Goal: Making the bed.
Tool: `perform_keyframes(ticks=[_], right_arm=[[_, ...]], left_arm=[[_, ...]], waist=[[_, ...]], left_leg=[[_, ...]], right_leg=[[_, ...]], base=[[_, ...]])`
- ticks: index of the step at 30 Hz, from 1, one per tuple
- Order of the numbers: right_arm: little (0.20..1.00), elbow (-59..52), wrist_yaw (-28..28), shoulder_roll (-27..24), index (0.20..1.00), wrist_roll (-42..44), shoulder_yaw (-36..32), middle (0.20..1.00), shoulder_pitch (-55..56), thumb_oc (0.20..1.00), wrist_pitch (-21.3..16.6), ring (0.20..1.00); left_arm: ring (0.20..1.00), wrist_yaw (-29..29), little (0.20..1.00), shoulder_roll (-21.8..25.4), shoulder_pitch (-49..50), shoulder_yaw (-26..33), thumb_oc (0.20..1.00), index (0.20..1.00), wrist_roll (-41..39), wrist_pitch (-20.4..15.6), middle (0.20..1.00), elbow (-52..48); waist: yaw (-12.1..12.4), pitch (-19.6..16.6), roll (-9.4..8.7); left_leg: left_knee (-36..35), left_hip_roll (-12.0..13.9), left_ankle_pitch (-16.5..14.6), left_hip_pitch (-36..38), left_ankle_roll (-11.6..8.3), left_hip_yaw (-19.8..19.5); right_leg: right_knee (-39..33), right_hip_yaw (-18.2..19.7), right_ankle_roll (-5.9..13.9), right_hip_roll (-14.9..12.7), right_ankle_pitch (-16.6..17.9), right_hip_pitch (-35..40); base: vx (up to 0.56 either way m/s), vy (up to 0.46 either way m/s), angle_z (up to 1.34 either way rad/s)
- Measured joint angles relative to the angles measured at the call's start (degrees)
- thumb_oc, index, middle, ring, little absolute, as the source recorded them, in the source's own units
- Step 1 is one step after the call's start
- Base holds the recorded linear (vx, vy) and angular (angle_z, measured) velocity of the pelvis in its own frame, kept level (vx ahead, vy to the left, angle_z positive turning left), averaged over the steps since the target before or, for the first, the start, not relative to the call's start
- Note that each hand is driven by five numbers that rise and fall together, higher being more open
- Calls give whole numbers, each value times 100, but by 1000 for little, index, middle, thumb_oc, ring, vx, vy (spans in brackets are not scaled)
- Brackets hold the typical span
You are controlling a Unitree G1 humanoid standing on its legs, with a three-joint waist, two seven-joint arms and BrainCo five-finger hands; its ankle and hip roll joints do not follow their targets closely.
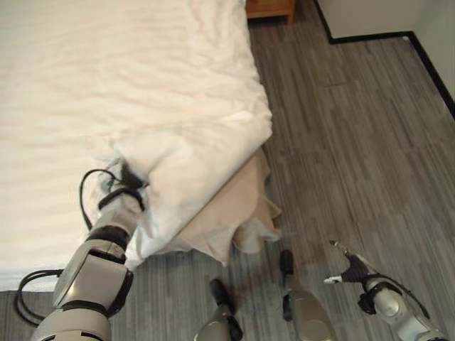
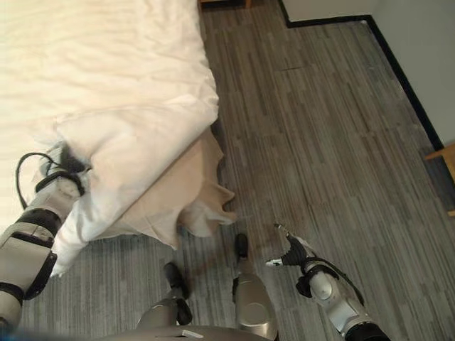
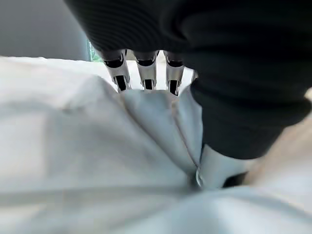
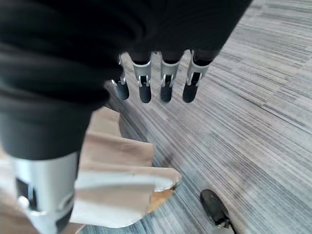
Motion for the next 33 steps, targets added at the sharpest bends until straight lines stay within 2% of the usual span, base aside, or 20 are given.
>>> perform_keyframes(ticks=[2, 4, 5, 6, 9, 10, 12, 14, 15, 16, 17, 19, 24, 26, 28, 30, 33], right_arm=[[1000, -1, -3, 21, 1000, 0, -8, 1000, -6, 1000, -1, 1000], [1000, 5, -6, 73, 1000, 0, -39, 1000, -48, 1000, 2, 1000], [1000, -3, -4, 149, 1000, 0, -76, 1000, -111, 1000, 6, 1000], [1000, -4, -3, 156, 1000, -6, -127, 1000, -104, 1000, 5, 1000], [1000, 108, 4, 188, 1000, -64, -243, 1000, -99, 1000, 71, 1000], [1000, 458, 16, 194, 1000, -227, -245, 1000, -163, 1000, 116, 1000], [1000, 880, 16, 233, 1000, -362, -296, 1000, -184, 1000, 179, 1000], [1000, 1477, 37, 286, 1000, -488, -271, 1000, -177, 1000, 239, 1000], [1000, 2006, 57, 370, 1000, -556, -217, 1000, -218, 1000, 291, 1000], [1000, 2227, 73, 411, 1000, -565, -203, 1000, -197, 1000, 346, 1000], [1000, 2977, 69, 580, 1000, -583, -219, 1000, -292, 1000, 362, 1000], [1000, 4023, 140, 821, 1000, -680, -215, 1000, -316, 1000, 588, 1000], [1000, 4664, 259, 928, 1000, -680, -278, 1000, -51, 1000, 719, 1000], [1000, 4915, 269, 936, 1000, -679, -285, 1000, -34, 1000, 828, 1000], [1000, 5056, 272, 904, 1000, -677, -287, 1000, -62, 1000, 882, 1000], [1000, 5091, 268, 872, 1000, -681, -257, 1000, -86, 1000, 951, 1000], [1000, 5244, 266, 696, 1000, -681, -246, 1000, -372, 1000, 1002, 1000]], left_arm=[[200, -131, 200, -312, 456, 250, 200, 200, -311, -79, 200, -946], [200, -254, 200, -593, 878, 258, 200, 200, -574, -295, 200, -1508], [200, -492, 200, -762, 1621, 363, 200, 200, -876, -368, 200, -2539], [200, -683, 200, -861, 2009, 274, 200, 200, -1045, -576, 200, -3010], [200, -1193, 200, -1217, 3038, 176, 200, 200, -1504, -886, 200, -3875], [200, -1756, 200, -1178, 3614, 1, 200, 200, -2161, -956, 200, -4326], [200, -2285, 200, -1161, 3923, -72, 200, 200, -2749, -968, 200, -4484], [200, -2690, 200, -1146, 4211, -172, 200, 200, -3241, -961, 200, -4560], [420, -2988, 420, -1133, 4378, -211, 420, 420, -3649, -906, 420, -4567], [674, -3141, 674, -1133, 4443, -211, 674, 674, -3802, -876, 674, -4566], [1000, -3443, 1000, -1132, 4581, -239, 1000, 1000, -4225, -790, 1000, -4546], [1000, -3896, 1000, -1134, 4712, -275, 1000, 1000, -4888, -544, 1000, -4547], [1000, -4317, 1000, -1250, 5160, -405, 1000, 1000, -5750, -151, 1000, -4540], [1000, -4408, 1000, -1463, 5263, -573, 1000, 1000, -5997, 10, 1000, -4541], [1000, -4326, 1000, -1690, 5194, -962, 1000, 1000, -6157, 53, 1000, -4506], [1000, -4288, 1000, -1762, 4981, -1323, 1000, 1000, -6156, 55, 1000, -4498], [1000, -4241, 1000, -1624, 4233, -2133, 1000, 1000, -6156, 122, 1000, -4942]], waist=[[66, 39, -14], [83, 50, -1], [111, 65, 16], [135, 65, 37], [235, 68, 136], [253, 60, 183], [397, 6, 260], [434, -45, 332], [438, -96, 368], [463, -109, 389], [508, -119, 399], [545, -189, 425], [605, -293, 425], [626, -319, 434], [714, -347, 424], [701, -374, 466], [678, -419, 563]], left_leg=[[0, -27, -8, 250, -2, -2], [-8, -46, -63, 463, 9, -13], [-29, -58, -131, 652, 3, -37], [-30, -69, -166, 742, 5, -36], [-31, -103, -291, 969, 11, -96], [-27, -118, -301, 1105, 14, -131], [-29, -138, -319, 1176, 35, -145], [-30, -158, -340, 1263, 47, -154], [-29, -167, -351, 1320, 63, -159], [-30, -176, -351, 1334, 62, -162], [-30, -176, -349, 1389, 60, -168], [-29, -184, -342, 1455, 49, -274], [-30, -199, -363, 1475, 82, -380], [-31, -209, -355, 1483, 93, -467], [-31, -207, -353, 1443, 96, -556], [-32, -223, -341, 1412, 113, -674], [-31, -268, -338, 1354, 117, -828]], right_leg=[[0, -18, 32, -26, -27, 254], [-2, -58, 64, -53, -97, 492], [-5, -60, 108, -70, -150, 680], [-15, -50, 127, -88, -212, 774], [-24, -80, 190, -132, -296, 1034], [-23, -113, 191, -143, -327, 1191], [-19, -145, 191, -171, -366, 1273], [-18, -142, 227, -191, -371, 1383], [-17, -148, 243, -199, -384, 1445], [-10, -160, 244, -210, -383, 1463], [-3, -174, 241, -213, -381, 1525], [-3, -250, 238, -218, -394, 1641], [-20, -339, 266, -248, -437, 1748], [-26, -414, 248, -265, -453, 1818], [-10, -464, 241, -267, -447, 1838], [-26, -586, 243, -290, -450, 1885], [-30, -742, 245, -339, -451, 1933]], base=[[33, -11, 6], [54, -12, 7], [71, -7, 3], [73, -3, 4], [80, 19, 9], [40, 26, 18], [26, 11, 7], [-1, 4, 2], [-2, 6, 7], [0, 0, 0], [0, 0, 0], [-2, 1, 18], [-17, -6, 13], [-28, -25, 19], [-51, -35, 18], [-15, -12, 33], [7, -1, 33]])
